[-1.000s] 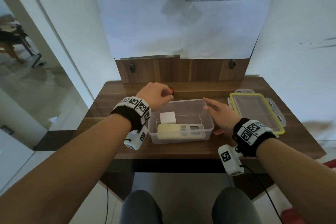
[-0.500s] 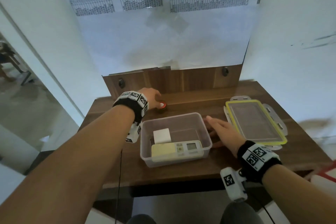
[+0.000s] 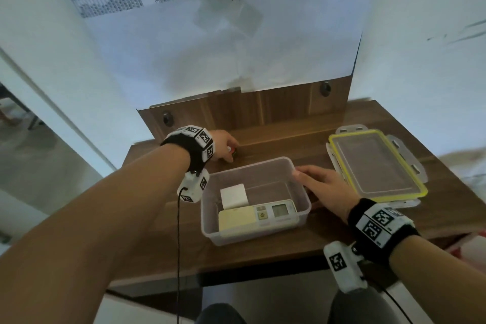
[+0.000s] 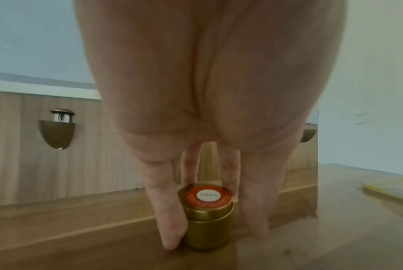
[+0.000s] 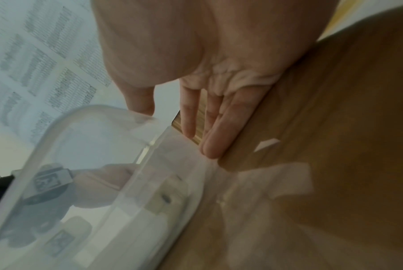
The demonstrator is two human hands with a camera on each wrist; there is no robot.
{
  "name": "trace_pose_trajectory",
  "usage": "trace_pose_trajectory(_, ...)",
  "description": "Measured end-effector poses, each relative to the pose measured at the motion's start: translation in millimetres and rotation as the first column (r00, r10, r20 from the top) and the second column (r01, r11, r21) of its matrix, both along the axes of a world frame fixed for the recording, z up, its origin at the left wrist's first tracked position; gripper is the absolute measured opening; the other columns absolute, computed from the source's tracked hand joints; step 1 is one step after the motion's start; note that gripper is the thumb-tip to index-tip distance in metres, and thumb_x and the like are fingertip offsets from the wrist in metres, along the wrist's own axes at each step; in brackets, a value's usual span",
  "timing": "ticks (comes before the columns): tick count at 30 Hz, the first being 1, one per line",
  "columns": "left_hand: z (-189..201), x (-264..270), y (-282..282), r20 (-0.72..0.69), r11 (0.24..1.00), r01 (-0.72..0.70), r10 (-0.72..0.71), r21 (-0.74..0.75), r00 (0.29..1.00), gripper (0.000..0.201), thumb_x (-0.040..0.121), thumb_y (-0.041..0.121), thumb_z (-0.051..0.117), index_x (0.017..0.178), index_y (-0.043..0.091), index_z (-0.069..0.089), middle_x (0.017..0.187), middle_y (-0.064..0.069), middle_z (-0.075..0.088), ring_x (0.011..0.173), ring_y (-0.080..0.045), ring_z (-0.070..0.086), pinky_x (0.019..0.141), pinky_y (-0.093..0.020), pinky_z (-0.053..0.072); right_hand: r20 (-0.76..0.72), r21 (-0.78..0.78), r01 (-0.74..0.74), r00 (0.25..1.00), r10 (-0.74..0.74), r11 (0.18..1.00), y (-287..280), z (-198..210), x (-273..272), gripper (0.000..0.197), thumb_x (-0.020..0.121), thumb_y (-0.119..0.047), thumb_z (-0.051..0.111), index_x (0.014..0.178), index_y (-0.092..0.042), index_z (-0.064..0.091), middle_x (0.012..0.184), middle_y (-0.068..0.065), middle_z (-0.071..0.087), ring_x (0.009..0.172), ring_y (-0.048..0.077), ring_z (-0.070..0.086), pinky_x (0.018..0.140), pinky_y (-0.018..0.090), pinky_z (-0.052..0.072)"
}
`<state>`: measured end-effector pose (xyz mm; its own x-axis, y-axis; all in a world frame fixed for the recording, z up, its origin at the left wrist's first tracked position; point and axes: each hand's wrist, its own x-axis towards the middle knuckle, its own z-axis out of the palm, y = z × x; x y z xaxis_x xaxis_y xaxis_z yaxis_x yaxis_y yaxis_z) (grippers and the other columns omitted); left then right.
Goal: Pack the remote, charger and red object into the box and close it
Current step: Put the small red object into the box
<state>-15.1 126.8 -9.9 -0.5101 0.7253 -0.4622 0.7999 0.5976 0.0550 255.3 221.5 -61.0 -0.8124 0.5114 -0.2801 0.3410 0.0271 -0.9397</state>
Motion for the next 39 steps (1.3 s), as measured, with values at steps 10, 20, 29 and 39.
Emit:
trace_pose_trajectory(10,33.3,39.4,-45.6,-0.098,0.908,0.057,-0.018,0.416,0.995,0.047,0.087,0.026,0.071,0.131,0.034,0.056,0.125,0.002,0.056,0.115,-0.021,0.055,0.093,-0.030,0.041,-0.032,-0.009,0.010,0.999,-0.010,1.000,-1.1,-0.8,2.5,0.021,0.092,-0.040,0.056,0.109,-0.032,0.064,0.104,0.007,0.070,0.089,0.022,0.068,0.065,0.032,0.061)
trace_pose_trajectory(20,31.8,130.1,-61.7,-0.035,0.886,0.209,-0.214,0.414,0.976,0.048,0.085,0.033,0.070,0.130,0.039,0.054,0.122,0.006,0.055,0.108,-0.013,0.054,0.095,-0.034,0.045,-0.046,-0.093,0.068,0.996,-0.073,0.993,-3.0,3.6,5.0,0.035,0.088,-0.050,0.057,0.105,-0.022,0.070,0.100,0.008,0.071,0.091,0.026,0.067,0.077,0.047,0.060)
trace_pose_trajectory(29,17.2,145.9,-30.1,-0.128,0.943,0.315,-0.302,0.103,0.945,0.048,0.084,0.028,0.071,0.128,0.039,0.055,0.123,0.002,0.059,0.107,-0.020,0.060,0.086,-0.035,0.050,-0.029,-0.076,0.022,0.999,-0.025,0.997,-7.7,9.1,11.9,0.033,0.090,-0.046,0.057,0.107,-0.020,0.067,0.108,0.010,0.070,0.100,0.026,0.067,0.082,0.046,0.058)
trace_pose_trajectory(39,15.4,144.4,-4.6,-0.101,0.944,0.316,-0.325,-0.097,0.940,0.061,0.086,0.014,0.073,0.141,0.026,0.050,0.133,-0.005,0.056,0.114,-0.025,0.059,0.091,-0.037,0.052,-0.024,-0.001,0.002,1.000,-0.003,1.000,-4.2,4.9,12.4,0.021,0.084,-0.041,0.067,0.101,-0.029,0.067,0.107,0.003,0.069,0.101,0.020,0.065,0.081,0.046,0.059)
